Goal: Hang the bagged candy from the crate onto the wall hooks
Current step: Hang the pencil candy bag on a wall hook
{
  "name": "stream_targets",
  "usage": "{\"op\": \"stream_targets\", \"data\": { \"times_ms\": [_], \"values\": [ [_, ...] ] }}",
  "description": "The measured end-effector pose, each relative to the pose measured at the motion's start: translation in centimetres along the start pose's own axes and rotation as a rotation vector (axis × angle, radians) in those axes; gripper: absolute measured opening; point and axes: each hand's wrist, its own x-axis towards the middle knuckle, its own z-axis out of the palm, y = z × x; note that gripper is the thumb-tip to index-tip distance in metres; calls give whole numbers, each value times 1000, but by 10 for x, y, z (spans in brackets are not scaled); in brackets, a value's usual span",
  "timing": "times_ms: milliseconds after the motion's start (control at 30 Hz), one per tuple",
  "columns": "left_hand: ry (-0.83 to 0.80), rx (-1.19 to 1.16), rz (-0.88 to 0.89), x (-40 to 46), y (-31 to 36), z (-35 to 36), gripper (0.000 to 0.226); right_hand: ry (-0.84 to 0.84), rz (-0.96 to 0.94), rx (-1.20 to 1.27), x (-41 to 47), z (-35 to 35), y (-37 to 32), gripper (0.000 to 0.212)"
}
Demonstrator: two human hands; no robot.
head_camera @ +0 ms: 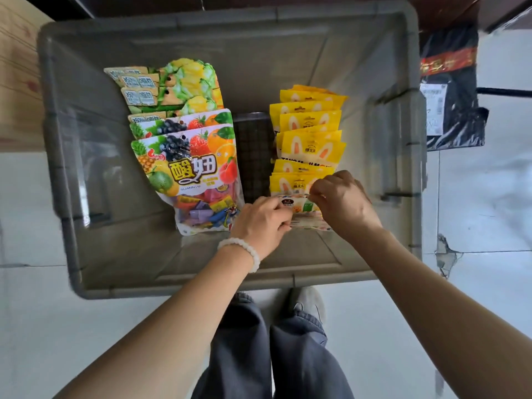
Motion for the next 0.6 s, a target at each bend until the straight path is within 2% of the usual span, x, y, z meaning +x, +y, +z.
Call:
{"op": "stream_targets", "data": {
  "times_ms": [200,300,433,533,600],
  "values": [
    [99,9,-23,-41,28,-99,13,39,-51,124,-23,-83,-65,7],
    [142,20,-26,-70,57,-178,14,117,-65,143,-39,-155,-114,12],
    [296,22,-63,-102,110,-304,15,208,-102,133,-60,-272,-192,13],
    [420,3,-56,-133,154,-405,14,225,-127,106,-83,-361,-256,11],
    [428,20,-51,-141,173,-444,12,220,-149,76,-88,-395,-280,14]
  ]
}}
